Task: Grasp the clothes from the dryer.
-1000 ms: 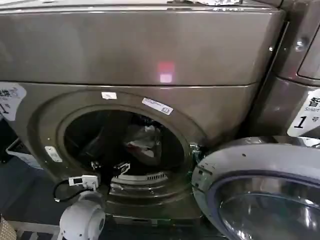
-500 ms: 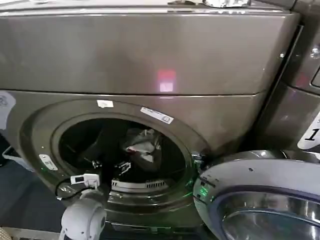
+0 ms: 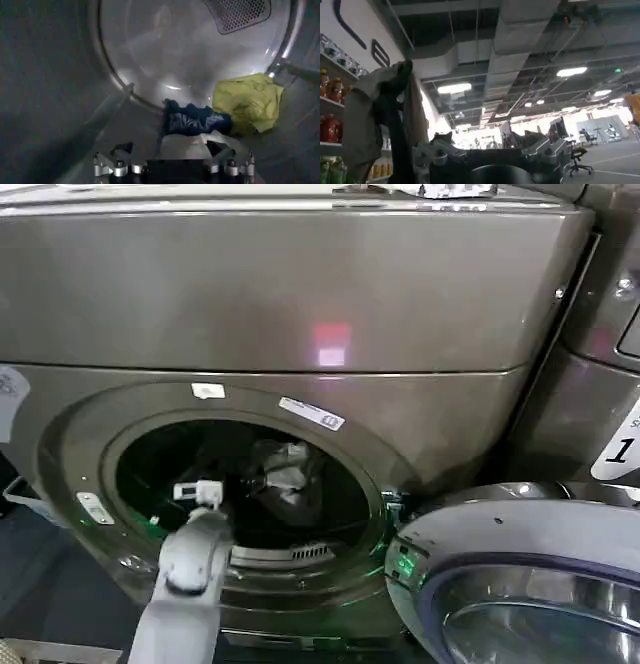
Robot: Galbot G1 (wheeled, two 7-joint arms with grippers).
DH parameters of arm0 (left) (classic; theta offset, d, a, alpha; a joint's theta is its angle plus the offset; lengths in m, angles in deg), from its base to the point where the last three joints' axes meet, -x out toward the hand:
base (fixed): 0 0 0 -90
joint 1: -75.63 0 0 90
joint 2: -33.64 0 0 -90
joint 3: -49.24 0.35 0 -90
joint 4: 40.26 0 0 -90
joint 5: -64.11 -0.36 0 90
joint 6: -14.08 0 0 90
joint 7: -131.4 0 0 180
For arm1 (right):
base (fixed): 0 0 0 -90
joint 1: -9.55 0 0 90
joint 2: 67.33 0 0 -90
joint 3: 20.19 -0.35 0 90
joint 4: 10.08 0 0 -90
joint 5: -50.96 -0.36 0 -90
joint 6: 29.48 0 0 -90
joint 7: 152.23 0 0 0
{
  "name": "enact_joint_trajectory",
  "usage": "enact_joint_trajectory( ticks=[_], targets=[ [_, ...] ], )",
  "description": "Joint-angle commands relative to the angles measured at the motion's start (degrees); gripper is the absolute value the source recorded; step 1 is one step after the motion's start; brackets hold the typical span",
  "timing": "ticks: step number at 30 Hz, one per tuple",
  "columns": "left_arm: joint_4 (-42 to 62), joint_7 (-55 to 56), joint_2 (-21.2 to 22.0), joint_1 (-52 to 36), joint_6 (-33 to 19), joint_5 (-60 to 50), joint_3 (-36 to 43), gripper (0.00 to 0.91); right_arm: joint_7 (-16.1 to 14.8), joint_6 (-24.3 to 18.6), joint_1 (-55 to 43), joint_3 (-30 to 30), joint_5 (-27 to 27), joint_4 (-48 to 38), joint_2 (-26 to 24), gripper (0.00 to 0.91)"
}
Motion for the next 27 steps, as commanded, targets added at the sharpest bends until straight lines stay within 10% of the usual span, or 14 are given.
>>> enact_joint_trajectory(
  ticks=[1, 9, 27],
  targets=[
    [7.11, -22.26, -1.05, -6.39, -4.64, -33.85, 0.08, 0.907, -0.14, -0.39, 0.12, -0.21, 0.00, -0.61, 0.06, 0.907],
    [2.32, -43.50, -3.09, -4.36, -22.04, -50.52, -1.69, 0.907, -0.21, -0.66, -0.16, 0.14, 0.30, -0.32, 0.44, 0.907],
    [0.97, -67.38, -3.78, -5.21, -30.85, -58.01, -4.20, 0.907, -0.31, -0.77, -0.89, 1.74, 0.86, 1.12, 1.07, 0.907]
  ],
)
